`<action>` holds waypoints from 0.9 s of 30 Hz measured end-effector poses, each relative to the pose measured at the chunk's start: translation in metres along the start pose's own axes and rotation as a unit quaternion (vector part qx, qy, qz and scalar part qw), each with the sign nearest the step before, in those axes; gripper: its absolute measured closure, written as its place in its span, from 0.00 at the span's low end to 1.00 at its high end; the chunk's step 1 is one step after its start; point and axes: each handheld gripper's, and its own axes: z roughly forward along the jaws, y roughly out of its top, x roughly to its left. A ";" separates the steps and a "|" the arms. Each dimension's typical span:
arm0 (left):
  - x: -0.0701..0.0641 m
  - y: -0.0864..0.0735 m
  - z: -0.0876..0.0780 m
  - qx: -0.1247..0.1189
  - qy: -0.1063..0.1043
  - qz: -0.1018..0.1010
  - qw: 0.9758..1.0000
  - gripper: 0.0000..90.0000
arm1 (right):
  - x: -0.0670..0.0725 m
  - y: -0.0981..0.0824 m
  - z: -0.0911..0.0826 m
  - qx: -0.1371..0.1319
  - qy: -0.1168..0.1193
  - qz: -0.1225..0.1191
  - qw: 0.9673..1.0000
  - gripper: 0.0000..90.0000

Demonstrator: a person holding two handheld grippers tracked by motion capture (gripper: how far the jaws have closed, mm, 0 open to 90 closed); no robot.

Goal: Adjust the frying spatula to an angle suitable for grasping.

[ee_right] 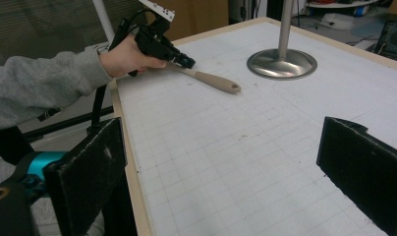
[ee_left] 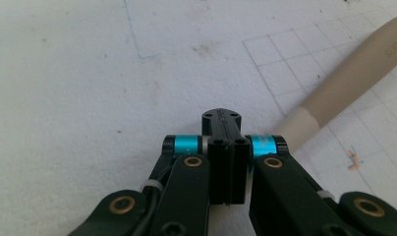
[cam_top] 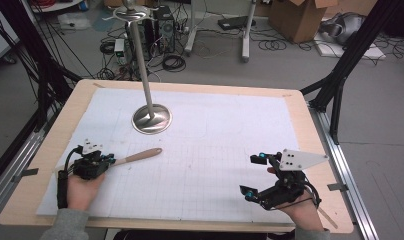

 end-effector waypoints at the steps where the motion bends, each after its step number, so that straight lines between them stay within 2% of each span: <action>1: -0.001 -0.001 -0.001 -0.001 -0.001 -0.001 1.000 1.00 | 0.000 0.000 0.000 -0.001 0.001 -0.002 1.000 0.04; 6: -0.002 -0.007 -0.009 0.002 -0.010 -0.005 1.000 1.00 | 0.000 0.000 0.000 -0.002 0.001 -0.004 1.000 0.04; 12: -0.005 -0.011 -0.015 0.005 -0.011 0.003 1.000 1.00 | 0.001 0.002 0.003 0.002 0.006 -0.005 1.000 0.04; 17: -0.007 -0.016 -0.020 0.004 -0.017 -0.004 1.000 1.00 | -0.001 0.004 0.004 -0.001 0.008 -0.008 1.000 0.04; 27: -0.013 -0.026 -0.032 0.005 -0.015 0.002 1.000 1.00 | -0.004 0.008 0.006 -0.008 0.017 -0.007 1.000 0.04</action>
